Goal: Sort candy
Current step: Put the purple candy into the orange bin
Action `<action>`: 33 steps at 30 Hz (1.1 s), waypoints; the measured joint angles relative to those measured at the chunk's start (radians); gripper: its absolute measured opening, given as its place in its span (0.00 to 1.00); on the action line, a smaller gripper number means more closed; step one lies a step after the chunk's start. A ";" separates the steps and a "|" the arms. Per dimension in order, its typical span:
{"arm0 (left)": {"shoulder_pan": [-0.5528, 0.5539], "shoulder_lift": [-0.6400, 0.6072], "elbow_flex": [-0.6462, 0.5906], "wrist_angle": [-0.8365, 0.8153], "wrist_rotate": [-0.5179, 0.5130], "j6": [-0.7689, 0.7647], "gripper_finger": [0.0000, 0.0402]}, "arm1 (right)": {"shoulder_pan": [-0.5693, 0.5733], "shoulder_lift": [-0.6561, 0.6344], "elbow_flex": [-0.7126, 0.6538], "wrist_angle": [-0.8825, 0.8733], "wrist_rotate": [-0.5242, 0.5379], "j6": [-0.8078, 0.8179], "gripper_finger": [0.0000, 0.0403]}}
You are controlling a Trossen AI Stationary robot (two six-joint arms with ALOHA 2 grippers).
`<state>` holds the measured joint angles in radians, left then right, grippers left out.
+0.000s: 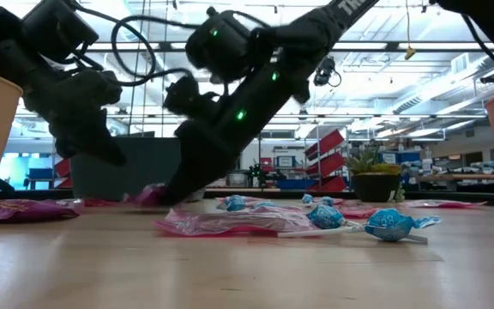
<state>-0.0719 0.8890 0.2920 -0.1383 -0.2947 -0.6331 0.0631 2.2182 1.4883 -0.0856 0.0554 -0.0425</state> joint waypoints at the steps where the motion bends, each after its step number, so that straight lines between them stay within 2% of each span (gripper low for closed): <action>1: 0.000 0.000 0.000 0.001 0.000 -0.003 0.00 | 0.000 -0.015 0.000 -0.024 0.000 0.000 0.18; 11: 0.000 0.000 0.000 0.179 -0.021 0.024 0.00 | 0.022 -0.180 0.002 -0.253 0.000 -0.021 0.10; 19: 0.000 0.000 0.000 0.311 -0.020 0.071 0.00 | 0.061 -0.282 0.002 -0.374 -0.003 -0.017 0.10; 24: 0.000 0.000 0.000 0.376 -0.008 0.108 0.00 | 0.096 -0.348 0.003 -0.504 -0.048 -0.018 0.10; 33: 0.000 0.000 0.000 0.388 -0.008 0.118 0.00 | 0.181 -0.523 0.003 -0.828 -0.032 0.158 0.10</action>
<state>-0.0719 0.8894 0.2920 0.2493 -0.3027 -0.5156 0.2443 1.6954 1.4914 -0.9136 0.0237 0.1156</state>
